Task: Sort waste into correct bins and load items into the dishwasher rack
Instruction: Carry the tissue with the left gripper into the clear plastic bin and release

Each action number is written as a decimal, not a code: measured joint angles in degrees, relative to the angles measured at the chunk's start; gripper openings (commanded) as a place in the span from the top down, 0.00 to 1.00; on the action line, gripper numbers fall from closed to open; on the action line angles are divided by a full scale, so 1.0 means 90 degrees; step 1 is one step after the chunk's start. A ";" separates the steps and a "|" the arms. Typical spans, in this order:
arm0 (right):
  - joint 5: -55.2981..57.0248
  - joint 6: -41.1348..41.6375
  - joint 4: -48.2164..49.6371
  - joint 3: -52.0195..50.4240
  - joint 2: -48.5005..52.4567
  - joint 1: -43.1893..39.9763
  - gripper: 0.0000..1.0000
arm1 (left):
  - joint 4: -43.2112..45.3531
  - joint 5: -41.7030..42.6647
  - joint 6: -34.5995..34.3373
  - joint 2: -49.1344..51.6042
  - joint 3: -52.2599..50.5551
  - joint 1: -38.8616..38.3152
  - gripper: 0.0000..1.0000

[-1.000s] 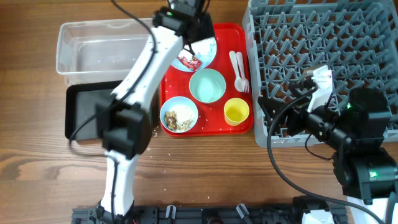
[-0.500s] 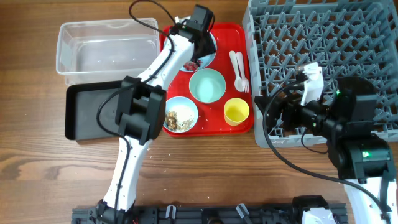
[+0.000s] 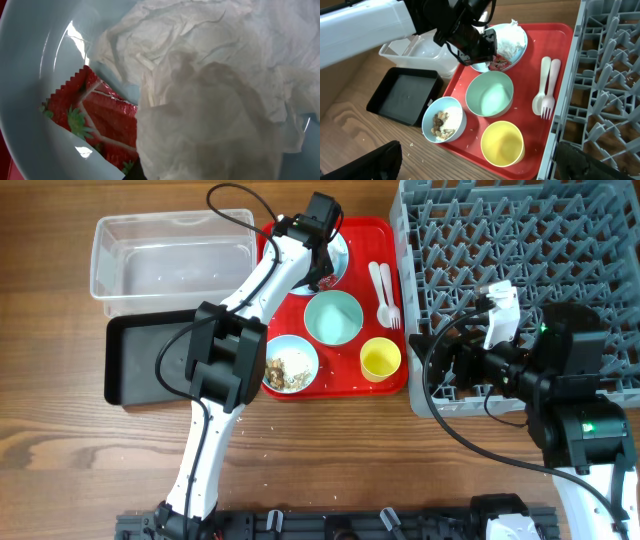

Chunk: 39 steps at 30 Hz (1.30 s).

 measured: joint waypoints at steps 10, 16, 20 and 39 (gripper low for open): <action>0.0000 0.0000 -0.0002 0.0000 0.0000 0.0000 0.00 | -0.0777 0.0219 0.0670 -0.1535 -0.0017 0.0100 0.96; 0.0000 0.0000 0.0000 0.0000 0.0000 0.0000 0.00 | -0.1574 0.0219 0.0814 -0.3067 0.0039 0.0857 0.96; 0.0000 0.0000 -0.0002 0.0000 0.0012 0.0000 0.00 | -0.1702 0.0214 0.0869 -0.2895 -0.0100 0.1644 0.50; 0.0000 0.0000 -0.0022 0.0000 0.0012 0.0000 0.00 | -0.0532 0.0816 0.1722 -0.1797 -0.0083 0.0712 0.01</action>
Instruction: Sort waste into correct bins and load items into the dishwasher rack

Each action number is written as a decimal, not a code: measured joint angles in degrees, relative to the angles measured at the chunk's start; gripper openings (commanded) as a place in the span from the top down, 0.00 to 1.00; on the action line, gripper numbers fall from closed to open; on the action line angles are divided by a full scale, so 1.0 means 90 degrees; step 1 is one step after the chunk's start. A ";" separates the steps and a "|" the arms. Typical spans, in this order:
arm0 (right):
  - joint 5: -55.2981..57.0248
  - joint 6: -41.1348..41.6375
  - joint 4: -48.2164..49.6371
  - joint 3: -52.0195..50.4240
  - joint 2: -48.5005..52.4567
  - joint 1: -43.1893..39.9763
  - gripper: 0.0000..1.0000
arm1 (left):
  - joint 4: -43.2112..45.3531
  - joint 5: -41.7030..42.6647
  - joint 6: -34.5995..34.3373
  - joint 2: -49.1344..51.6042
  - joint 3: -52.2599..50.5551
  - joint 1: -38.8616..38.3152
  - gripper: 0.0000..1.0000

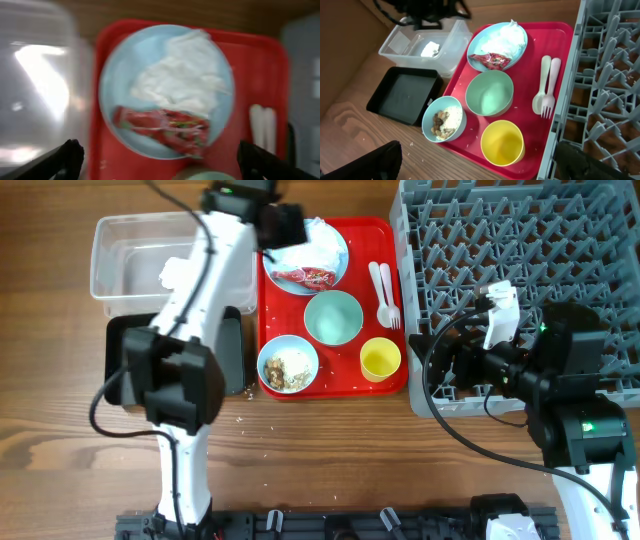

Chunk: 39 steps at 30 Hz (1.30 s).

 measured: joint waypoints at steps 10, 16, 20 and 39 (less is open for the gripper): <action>0.0000 0.0000 -0.0114 0.0000 0.0000 0.0000 0.00 | 0.1037 0.0002 0.0423 0.1399 0.0083 -0.0636 0.00; 0.0000 0.0000 -0.0170 0.0000 0.0000 0.0000 0.00 | 0.2021 0.0000 0.0704 0.1642 0.0083 -0.0583 0.07; 0.0000 -0.0002 -0.0214 0.0000 0.0000 0.0000 0.00 | 0.2050 0.0002 0.0782 0.1785 0.0083 -0.0585 0.26; 0.0002 0.0000 -0.0216 0.0000 0.0000 0.0000 0.00 | 0.0918 -0.0046 0.0648 0.0731 0.0080 -0.0491 0.96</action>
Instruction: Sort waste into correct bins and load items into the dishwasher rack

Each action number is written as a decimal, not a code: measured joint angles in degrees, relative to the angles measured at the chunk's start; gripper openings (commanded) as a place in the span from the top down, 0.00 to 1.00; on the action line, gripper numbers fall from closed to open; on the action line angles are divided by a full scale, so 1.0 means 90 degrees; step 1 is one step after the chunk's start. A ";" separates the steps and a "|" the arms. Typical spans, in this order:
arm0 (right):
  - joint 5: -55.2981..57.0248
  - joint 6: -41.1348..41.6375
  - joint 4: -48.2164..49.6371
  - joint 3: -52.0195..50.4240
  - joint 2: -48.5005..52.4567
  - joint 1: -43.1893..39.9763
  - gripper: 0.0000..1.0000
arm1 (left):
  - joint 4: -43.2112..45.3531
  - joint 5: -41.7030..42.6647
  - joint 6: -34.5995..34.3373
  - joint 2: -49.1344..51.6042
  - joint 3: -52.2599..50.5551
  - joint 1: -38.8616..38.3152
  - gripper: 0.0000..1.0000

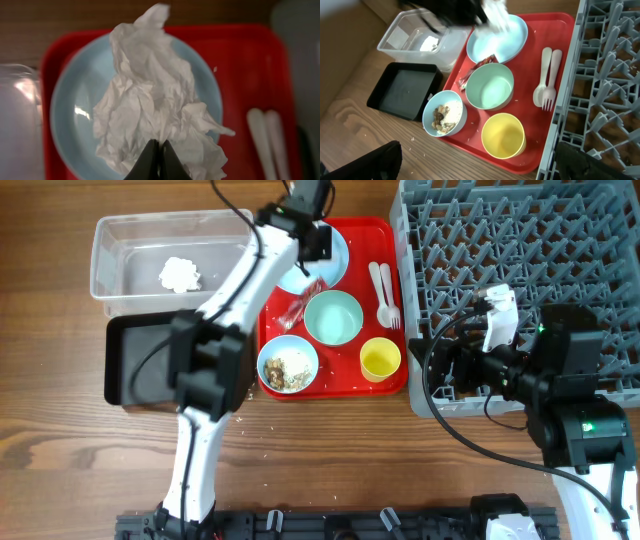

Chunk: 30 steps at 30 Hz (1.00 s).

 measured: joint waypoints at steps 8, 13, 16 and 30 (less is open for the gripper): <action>0.0000 0.0000 -0.0002 0.0000 0.0000 0.0000 0.00 | -0.1071 -0.0068 -0.0333 -0.1712 0.0172 0.1010 0.96; 0.0000 0.0000 -0.0002 0.0000 0.0000 0.0000 0.00 | -0.1647 -0.0221 -0.0554 -0.0738 0.0114 0.1766 0.06; 0.0000 0.0000 -0.0002 0.0000 0.0000 0.0000 0.00 | -0.1739 -0.0243 -0.0568 -0.0330 0.0063 0.1877 0.00; 0.0000 0.0022 -0.0002 0.0000 0.0000 0.0000 0.00 | -0.2152 0.0386 0.1234 -0.1642 0.0053 0.0678 0.05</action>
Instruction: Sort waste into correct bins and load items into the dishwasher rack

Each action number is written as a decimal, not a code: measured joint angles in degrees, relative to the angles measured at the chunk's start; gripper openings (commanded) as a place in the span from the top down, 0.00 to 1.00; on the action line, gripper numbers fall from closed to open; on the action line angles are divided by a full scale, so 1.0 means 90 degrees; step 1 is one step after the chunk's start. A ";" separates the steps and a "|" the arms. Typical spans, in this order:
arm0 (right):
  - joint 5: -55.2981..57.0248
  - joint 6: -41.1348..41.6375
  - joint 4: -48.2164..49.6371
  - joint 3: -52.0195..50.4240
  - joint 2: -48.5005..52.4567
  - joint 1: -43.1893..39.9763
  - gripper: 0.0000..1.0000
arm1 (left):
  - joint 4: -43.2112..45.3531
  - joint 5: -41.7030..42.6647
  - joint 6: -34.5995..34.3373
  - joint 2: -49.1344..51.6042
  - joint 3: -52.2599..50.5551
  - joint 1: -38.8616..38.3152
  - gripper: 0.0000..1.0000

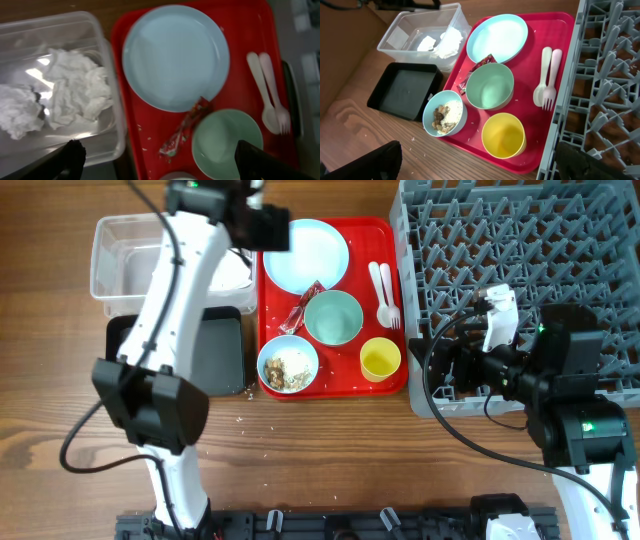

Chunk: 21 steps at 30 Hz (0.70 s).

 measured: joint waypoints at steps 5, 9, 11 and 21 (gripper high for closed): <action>0.0000 0.0000 -0.0022 0.0000 0.0000 0.0000 0.00 | 0.0143 0.0187 0.0925 0.0522 -0.0092 -0.0627 0.13; 0.0000 -0.0002 -0.0044 0.0000 0.0000 0.0000 0.00 | 0.0510 0.0189 0.1137 0.1258 -0.0216 -0.0658 0.17; 0.0000 0.0000 -0.0044 0.0000 0.0000 0.0000 0.00 | 0.0595 0.0197 0.1178 0.1547 -0.0240 -0.0648 0.22; 0.0000 0.0000 -0.0044 0.0000 0.0000 0.0000 0.00 | 0.0699 0.0763 0.1552 0.1812 -0.0257 -0.0648 0.42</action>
